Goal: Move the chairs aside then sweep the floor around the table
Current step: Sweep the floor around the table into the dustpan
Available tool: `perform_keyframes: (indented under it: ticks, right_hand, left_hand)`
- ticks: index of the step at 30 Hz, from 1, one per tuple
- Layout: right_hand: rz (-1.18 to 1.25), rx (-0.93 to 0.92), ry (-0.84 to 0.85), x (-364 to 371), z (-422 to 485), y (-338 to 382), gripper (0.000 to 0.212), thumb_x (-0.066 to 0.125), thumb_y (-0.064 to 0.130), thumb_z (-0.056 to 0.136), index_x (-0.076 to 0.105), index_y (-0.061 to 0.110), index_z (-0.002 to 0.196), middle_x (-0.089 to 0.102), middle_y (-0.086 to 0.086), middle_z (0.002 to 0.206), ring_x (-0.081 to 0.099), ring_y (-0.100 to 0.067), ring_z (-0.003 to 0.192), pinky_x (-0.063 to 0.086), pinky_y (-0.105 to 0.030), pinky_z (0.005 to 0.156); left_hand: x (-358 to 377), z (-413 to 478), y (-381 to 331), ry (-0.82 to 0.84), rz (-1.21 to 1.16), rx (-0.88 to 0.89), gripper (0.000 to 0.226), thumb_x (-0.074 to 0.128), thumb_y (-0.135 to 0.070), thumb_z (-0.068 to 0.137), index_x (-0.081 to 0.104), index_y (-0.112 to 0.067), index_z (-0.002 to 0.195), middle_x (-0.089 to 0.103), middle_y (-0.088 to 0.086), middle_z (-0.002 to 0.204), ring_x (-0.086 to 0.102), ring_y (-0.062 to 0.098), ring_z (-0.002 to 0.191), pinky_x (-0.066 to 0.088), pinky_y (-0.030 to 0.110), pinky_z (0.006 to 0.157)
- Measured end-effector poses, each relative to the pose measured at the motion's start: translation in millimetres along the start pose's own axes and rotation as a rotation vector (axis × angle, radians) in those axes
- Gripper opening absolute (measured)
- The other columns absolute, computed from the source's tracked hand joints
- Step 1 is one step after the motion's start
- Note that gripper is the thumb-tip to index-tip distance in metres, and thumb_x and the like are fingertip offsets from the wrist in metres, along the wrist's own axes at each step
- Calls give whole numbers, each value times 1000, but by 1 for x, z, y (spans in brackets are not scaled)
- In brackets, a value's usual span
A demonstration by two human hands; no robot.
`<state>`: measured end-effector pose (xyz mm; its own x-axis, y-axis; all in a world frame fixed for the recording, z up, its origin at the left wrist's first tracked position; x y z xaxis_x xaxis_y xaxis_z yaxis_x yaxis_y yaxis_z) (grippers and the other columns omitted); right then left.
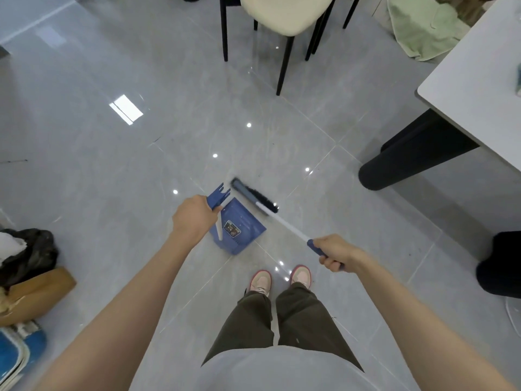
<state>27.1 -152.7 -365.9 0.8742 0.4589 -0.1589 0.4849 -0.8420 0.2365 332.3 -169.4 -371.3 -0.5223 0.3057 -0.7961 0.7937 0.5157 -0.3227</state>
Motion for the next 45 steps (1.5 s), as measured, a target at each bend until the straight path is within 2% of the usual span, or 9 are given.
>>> perform_keyframes:
  ticks: [4,11,15,18,22,31,35,41,45]
  right_hand:
    - [132,52,35,-27,-34,-2,17,47,24,98,51,8,94,34,-2,58,19,-5,31,16,-12,28]
    - [76,-171,-88,-14,-44,17,37,40,26,100,52,8,130,40,-5,63,24,-6,35,20,-14,30]
    - [11,-291,-186,2,-9,44,36,41,21,99,56,-7,116,36,-7,63,27,-13,43,20,-14,33]
    - [-109,-297,-261,5,21,59,25,42,22,99,58,8,86,41,-7,59,34,-17,43,27,-16,34]
    - [-241,-231,-296,10,50,47,23,38,20,99,56,8,94,46,-8,58,43,-21,43,33,-22,38]
    - [-375,-129,-141,28,-1,-57,29,36,21,99,61,5,103,44,-4,61,39,-16,44,31,-18,38]
    - [-192,-18,-23,11,-34,-69,16,47,18,91,47,13,76,34,-3,53,23,-12,36,17,-15,38]
    - [22,-10,-19,-12,-64,-91,11,45,20,94,56,18,96,35,-2,57,19,-6,29,15,-11,32]
    - [25,-126,-112,-12,-71,-110,21,48,23,96,62,10,105,38,-3,56,21,-7,29,17,-12,32]
  left_hand:
    - [-5,1,-8,4,-27,5,35,59,-35,89,47,-13,64,54,5,66,54,29,67,39,28,59]
    - [-5,-3,-3,4,-34,14,36,58,-33,90,49,-12,62,47,-2,55,52,23,58,34,24,48]
    - [-6,-11,8,-23,-25,-12,31,57,-34,91,56,-10,72,47,-3,55,45,14,50,28,21,43]
    - [-7,-17,20,-44,-29,-34,36,57,-34,91,51,-12,62,48,-2,54,45,15,50,28,21,43]
    - [-5,-22,30,-62,-40,-66,40,57,-34,90,46,-15,57,49,-1,53,46,15,49,28,22,43]
    - [3,-32,11,-88,-26,-65,28,56,-31,91,56,-9,74,48,0,57,50,25,62,28,23,45]
    - [7,-42,5,-107,-68,-61,25,57,-30,91,58,-8,79,56,9,72,52,26,66,33,27,51]
    - [23,-77,15,-117,-77,-79,27,56,-32,91,58,-8,79,58,10,73,54,30,67,37,28,57]
    - [35,-109,18,-168,-79,-39,30,56,-33,91,58,-7,76,58,9,69,55,27,65,31,24,46]
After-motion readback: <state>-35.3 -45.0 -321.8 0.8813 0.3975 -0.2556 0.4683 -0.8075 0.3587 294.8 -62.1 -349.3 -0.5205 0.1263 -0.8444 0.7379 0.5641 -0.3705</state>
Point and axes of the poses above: each hand's wrist, its own z-axis towards the middle knuckle, its own x-axis out of the palm, y = z × x, the point moved 1 cm from there along z, towards the middle knuckle
